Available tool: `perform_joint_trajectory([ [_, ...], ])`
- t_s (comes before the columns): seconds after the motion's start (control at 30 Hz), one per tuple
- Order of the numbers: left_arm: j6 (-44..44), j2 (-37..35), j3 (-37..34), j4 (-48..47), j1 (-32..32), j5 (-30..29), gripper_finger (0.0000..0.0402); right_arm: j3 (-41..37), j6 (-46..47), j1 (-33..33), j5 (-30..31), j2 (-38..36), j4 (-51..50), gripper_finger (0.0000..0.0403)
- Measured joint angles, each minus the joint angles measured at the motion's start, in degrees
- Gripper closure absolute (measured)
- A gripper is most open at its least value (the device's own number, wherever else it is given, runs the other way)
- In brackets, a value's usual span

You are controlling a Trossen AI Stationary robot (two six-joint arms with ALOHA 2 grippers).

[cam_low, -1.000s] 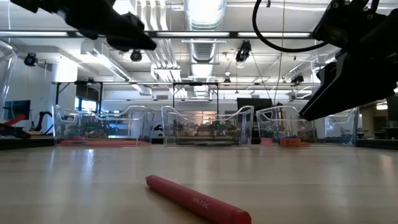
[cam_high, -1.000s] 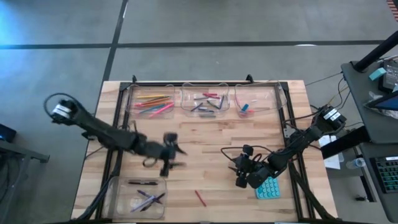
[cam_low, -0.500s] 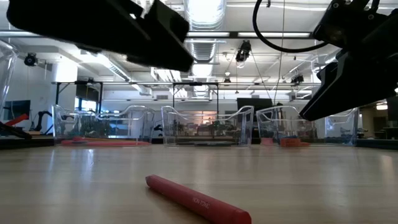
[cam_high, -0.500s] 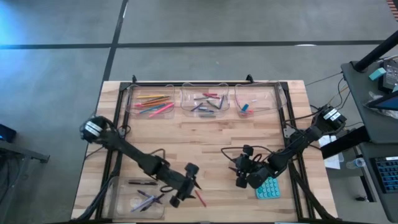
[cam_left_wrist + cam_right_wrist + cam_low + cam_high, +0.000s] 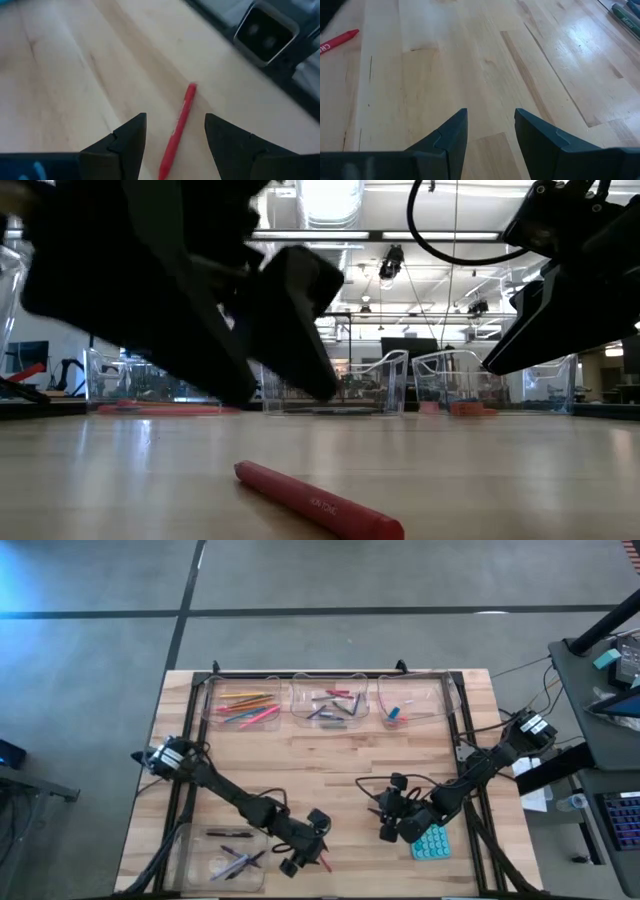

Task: Sort crayons/erasers/pens/pencils in bins
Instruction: Put the red crayon into the top middle transparent bin

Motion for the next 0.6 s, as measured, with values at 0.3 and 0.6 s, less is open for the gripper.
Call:
perform_joint_trajectory([
  [0.3, -0.14, 3.16, -0.20, -1.55, 1.90, -0.05, 0.0215, -0.07, -0.02, 0.01, 0.09, 0.00, -0.01, 0.0248],
  [0.6, 2.22, 3.92, -0.78, -1.64, 2.45, 0.28, 0.0226, -0.07, -0.02, 0.01, 0.10, 0.00, -0.08, 0.0248],
])
